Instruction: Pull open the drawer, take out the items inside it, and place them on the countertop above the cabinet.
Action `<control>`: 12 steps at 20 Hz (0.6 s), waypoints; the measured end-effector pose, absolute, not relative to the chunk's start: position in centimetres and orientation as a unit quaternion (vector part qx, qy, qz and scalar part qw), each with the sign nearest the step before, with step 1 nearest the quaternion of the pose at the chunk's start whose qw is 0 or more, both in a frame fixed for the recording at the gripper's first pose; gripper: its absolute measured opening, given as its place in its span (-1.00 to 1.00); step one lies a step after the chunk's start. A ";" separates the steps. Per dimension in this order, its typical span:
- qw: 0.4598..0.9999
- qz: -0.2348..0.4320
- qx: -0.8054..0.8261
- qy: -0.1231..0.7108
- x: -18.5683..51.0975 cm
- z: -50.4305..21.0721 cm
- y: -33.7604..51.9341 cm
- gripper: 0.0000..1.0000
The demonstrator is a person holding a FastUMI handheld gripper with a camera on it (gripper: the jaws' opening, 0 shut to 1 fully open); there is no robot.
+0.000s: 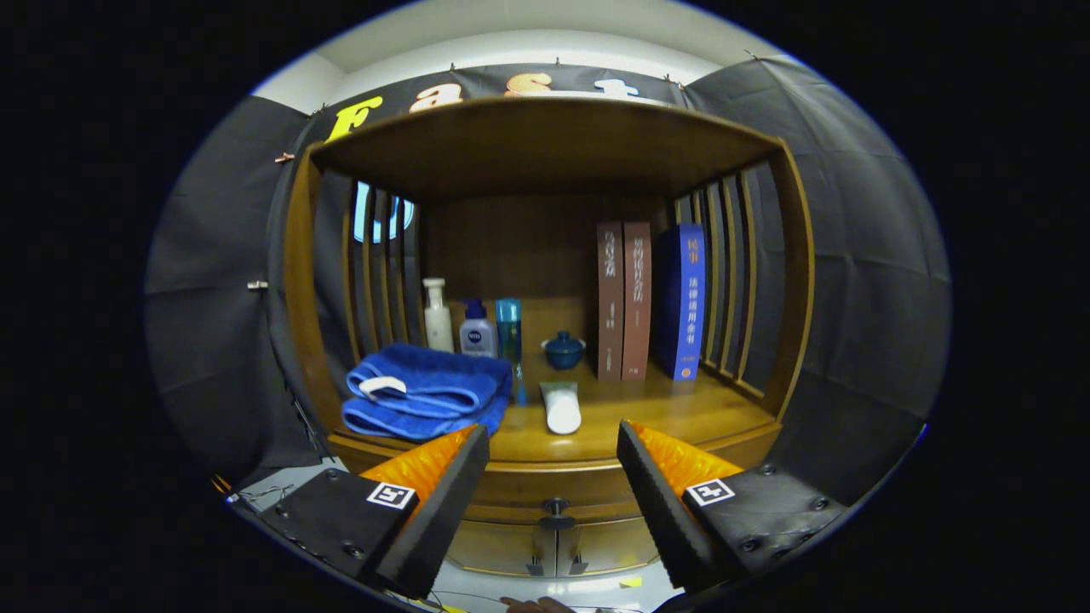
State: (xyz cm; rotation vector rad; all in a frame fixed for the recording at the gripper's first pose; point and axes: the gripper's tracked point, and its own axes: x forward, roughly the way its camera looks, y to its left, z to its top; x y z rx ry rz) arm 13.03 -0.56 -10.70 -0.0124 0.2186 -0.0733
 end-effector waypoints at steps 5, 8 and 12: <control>0.995 -0.024 0.010 0.093 10.9 -5.7 -0.1 0.99; 0.995 -0.020 0.002 0.095 9.8 -4.7 0.1 0.99; 0.996 -0.017 0.005 0.082 8.6 -2.9 0.3 0.99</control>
